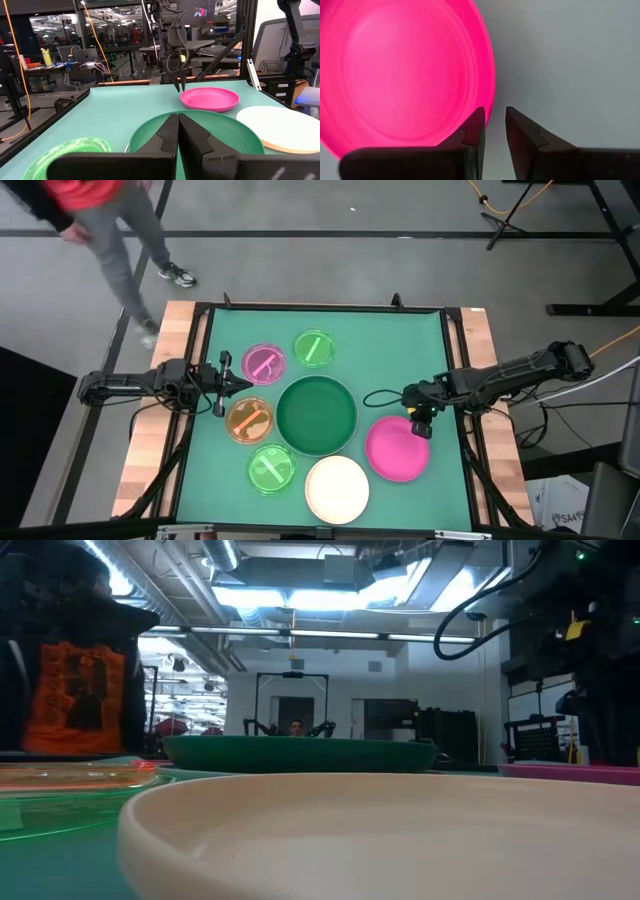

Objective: Stack plastic plates
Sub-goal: Stack the pink plate on top of the green plate

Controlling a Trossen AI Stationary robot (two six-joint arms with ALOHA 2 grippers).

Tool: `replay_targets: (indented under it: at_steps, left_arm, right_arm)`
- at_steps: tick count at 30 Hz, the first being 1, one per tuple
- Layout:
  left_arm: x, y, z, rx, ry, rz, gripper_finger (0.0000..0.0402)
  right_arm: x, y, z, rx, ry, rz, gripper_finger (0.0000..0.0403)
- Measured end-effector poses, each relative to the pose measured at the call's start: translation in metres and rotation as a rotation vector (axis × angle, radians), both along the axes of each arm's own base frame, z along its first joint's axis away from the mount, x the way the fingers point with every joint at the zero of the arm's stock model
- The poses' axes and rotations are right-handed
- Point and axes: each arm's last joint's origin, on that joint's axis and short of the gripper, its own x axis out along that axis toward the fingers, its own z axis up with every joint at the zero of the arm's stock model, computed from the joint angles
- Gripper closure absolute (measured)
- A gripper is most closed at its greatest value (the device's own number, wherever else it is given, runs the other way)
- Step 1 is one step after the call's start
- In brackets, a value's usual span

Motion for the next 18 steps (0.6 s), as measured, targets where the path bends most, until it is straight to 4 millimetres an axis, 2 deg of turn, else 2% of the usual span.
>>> replay_targets:
  at_steps: [18]
  left_arm:
    - [0.0000, 0.0000, 0.0000, 0.000, 0.000, 0.000, 0.0398]
  right_arm:
    - [0.0059, 0.0017, -0.0040, 0.028, -0.002, -0.004, 0.0336]
